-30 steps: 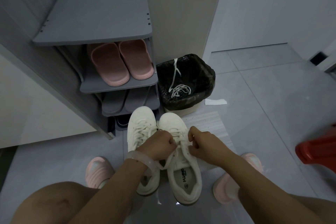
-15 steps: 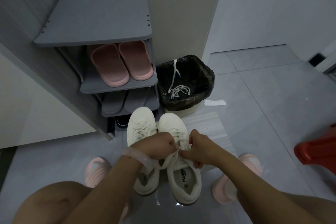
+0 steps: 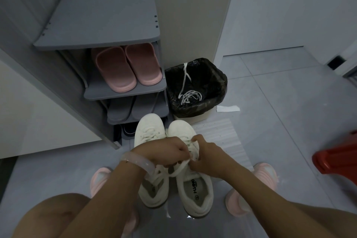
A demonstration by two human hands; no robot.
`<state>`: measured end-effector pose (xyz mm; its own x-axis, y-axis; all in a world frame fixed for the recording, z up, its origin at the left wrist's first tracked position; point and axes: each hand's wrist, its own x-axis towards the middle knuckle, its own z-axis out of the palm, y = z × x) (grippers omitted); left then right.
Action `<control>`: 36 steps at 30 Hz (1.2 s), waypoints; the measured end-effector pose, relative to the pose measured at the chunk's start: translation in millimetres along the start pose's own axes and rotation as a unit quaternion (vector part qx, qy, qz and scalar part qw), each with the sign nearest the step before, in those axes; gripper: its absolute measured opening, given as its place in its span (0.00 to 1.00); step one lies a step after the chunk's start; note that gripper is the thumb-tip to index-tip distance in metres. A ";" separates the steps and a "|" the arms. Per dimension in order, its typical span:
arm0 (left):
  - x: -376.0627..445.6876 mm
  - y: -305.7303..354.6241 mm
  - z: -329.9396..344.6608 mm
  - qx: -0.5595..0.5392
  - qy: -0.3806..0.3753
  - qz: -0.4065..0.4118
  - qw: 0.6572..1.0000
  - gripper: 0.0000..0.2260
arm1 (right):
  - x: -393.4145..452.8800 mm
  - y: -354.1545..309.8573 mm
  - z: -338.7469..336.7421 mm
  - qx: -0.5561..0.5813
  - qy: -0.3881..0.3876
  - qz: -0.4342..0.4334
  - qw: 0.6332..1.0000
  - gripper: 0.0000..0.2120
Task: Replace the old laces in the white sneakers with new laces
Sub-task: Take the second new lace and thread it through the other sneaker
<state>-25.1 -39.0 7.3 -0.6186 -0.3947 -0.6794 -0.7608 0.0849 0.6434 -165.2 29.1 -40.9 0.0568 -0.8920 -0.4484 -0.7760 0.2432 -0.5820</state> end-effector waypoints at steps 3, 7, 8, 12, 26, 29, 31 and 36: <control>5.2 -0.2 0.7 -0.079 0.135 0.013 0.988 0.14 | -3.0 -3.9 1.4 -0.121 0.032 -0.117 0.985 0.21; 8.2 2.8 -2.6 -0.214 0.256 0.069 0.940 0.11 | -4.8 -4.7 -4.2 0.075 0.040 -0.128 0.988 0.07; 8.5 3.7 -3.7 -0.240 0.278 0.099 0.925 0.10 | -4.6 -6.3 -11.1 0.176 0.053 -0.099 0.978 0.10; 9.4 -2.7 -7.4 -0.149 0.356 0.118 0.915 0.10 | -0.1 -2.2 -54.0 0.601 0.165 0.007 0.782 0.13; 36.9 -41.5 28.1 0.312 0.326 -0.039 0.892 0.11 | -1.8 37.2 -68.1 0.087 0.149 0.224 0.959 0.12; 35.9 -38.5 24.9 0.345 0.331 -0.044 0.877 0.08 | 0.5 26.0 -53.9 -0.029 0.091 0.199 0.975 0.14; 36.5 -36.6 27.2 0.363 0.320 -0.037 0.874 0.08 | 1.1 16.4 -47.0 -0.047 0.095 0.173 0.979 0.13; 26.7 -18.6 14.1 -0.037 0.361 0.046 0.931 0.10 | 0.5 -2.4 -32.7 -0.004 0.061 0.013 0.998 0.08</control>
<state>-30.3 -38.2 -27.8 -0.3660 -0.9034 -0.2233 -0.6789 0.0951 0.7280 -183.8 15.6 -17.6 -0.0397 -0.9255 -0.3767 -0.7815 0.2637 -0.5655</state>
